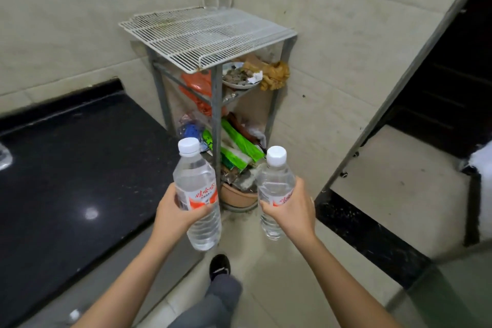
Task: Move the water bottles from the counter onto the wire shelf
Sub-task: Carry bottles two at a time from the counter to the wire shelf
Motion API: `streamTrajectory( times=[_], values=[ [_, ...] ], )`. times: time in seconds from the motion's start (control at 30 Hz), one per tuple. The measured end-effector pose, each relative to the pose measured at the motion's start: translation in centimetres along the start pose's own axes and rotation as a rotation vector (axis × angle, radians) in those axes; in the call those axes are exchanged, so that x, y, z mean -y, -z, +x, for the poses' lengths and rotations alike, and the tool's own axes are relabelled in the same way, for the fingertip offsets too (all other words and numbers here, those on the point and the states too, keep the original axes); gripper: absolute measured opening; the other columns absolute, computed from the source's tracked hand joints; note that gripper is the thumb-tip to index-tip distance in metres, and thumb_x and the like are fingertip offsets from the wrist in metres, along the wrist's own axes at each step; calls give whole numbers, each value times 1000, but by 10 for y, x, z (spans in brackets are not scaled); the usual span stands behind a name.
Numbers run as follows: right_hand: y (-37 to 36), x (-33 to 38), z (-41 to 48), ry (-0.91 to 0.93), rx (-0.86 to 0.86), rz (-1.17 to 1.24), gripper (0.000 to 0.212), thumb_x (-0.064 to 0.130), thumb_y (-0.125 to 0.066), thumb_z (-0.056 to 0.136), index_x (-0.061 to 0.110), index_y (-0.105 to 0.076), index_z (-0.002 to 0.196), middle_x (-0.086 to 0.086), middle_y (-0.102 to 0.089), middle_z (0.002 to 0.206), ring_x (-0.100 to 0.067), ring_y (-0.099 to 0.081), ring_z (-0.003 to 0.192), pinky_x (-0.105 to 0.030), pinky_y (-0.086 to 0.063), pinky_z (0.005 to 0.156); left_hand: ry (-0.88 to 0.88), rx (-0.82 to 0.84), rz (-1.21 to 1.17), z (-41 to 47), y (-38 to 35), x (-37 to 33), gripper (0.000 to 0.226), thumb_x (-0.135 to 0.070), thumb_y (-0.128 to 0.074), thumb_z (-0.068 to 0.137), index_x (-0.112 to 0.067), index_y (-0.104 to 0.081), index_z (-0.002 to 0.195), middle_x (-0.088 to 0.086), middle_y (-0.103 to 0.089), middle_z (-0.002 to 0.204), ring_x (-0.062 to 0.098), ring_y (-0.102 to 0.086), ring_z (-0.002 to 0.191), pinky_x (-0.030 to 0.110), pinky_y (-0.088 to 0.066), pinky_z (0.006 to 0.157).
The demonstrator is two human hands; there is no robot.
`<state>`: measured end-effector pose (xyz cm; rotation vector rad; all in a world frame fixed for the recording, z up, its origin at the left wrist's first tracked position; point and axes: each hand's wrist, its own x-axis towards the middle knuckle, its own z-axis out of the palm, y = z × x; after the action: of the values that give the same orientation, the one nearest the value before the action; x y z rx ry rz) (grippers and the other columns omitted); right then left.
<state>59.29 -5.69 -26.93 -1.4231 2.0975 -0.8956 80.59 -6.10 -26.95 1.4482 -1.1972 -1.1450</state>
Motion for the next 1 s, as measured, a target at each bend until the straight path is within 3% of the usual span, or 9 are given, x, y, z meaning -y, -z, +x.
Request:
streamTrajectory(
  times=[0.13, 0.33, 0.53, 0.63, 0.73, 0.8, 0.87, 0.93, 1.0],
  values=[
    [0, 15, 68, 0, 18, 93, 71, 36, -81, 56, 19, -42, 113, -5, -62, 115, -30, -55, 110, -41, -47, 90, -95, -33, -25, 65, -16, -28, 50, -7, -83, 56, -31, -56, 91, -11, -66, 90, -10, -65, 73, 19, -49, 69],
    [43, 89, 185, 197, -31, 190, 63, 23, -83, 59, 26, -40, 104, 4, -57, 103, -19, -55, 97, -28, -41, 79, -214, -107, 35, 171, -22, -89, 49, -2, -81, 60, -32, -56, 90, -11, -67, 93, 0, -64, 80, 23, -48, 72],
    [64, 139, 276, 324, -187, 373, 63, 16, -85, 55, 22, -38, 96, 18, -50, 86, -16, -56, 93, -35, -47, 84, -254, -389, 191, 223, -6, -134, 46, -8, -83, 57, -22, -54, 90, -4, -63, 82, 10, -58, 74, 30, -43, 70],
    [68, 145, 314, 344, -242, 433, 63, 13, -85, 54, 19, -37, 96, 22, -46, 85, -16, -55, 92, -38, -47, 86, -232, -550, 309, 243, 6, -142, 60, -41, -83, 44, -18, -54, 91, 5, -65, 85, 23, -62, 81, 43, -51, 78],
    [74, 153, 359, 390, -246, 478, 64, 14, -85, 54, 18, -37, 96, 12, -52, 90, -17, -55, 94, -42, -48, 89, -213, -657, 376, 263, 6, -158, 93, -65, -60, 33, -16, -49, 112, 5, -57, 91, 27, -58, 88, 48, -49, 86],
    [76, 159, 392, 428, -251, 494, 66, 17, -85, 55, 16, -40, 104, 0, -56, 105, -22, -57, 100, -43, -48, 92, -246, -732, 373, 279, 0, -166, 90, -66, -60, 32, -17, -52, 107, 5, -56, 94, 28, -59, 92, 45, -48, 88],
    [77, 167, 426, 460, -249, 510, 70, 19, -85, 55, 11, -42, 110, -5, -56, 111, -23, -57, 105, -43, -47, 93, -273, -808, 336, 295, -11, -177, 75, -67, -70, 32, -24, -56, 91, 2, -60, 94, 24, -60, 92, 29, -50, 84],
    [77, 177, 459, 499, -220, 531, 65, 20, -85, 56, 15, -39, 103, -1, -54, 106, -20, -56, 100, -41, -48, 91, -287, -823, 329, 310, -26, -191, 65, -54, -82, 44, -26, -57, 98, 1, -63, 99, 22, -60, 90, 18, -49, 74],
    [76, 185, 489, 544, -172, 539, 66, 21, -85, 56, 19, -35, 99, -2, -54, 106, -21, -56, 101, -39, -48, 89, -338, -865, 332, 326, -45, -205, 69, -43, -83, 48, -23, -56, 108, 3, -66, 101, 20, -63, 88, 25, -52, 78]
  ],
)
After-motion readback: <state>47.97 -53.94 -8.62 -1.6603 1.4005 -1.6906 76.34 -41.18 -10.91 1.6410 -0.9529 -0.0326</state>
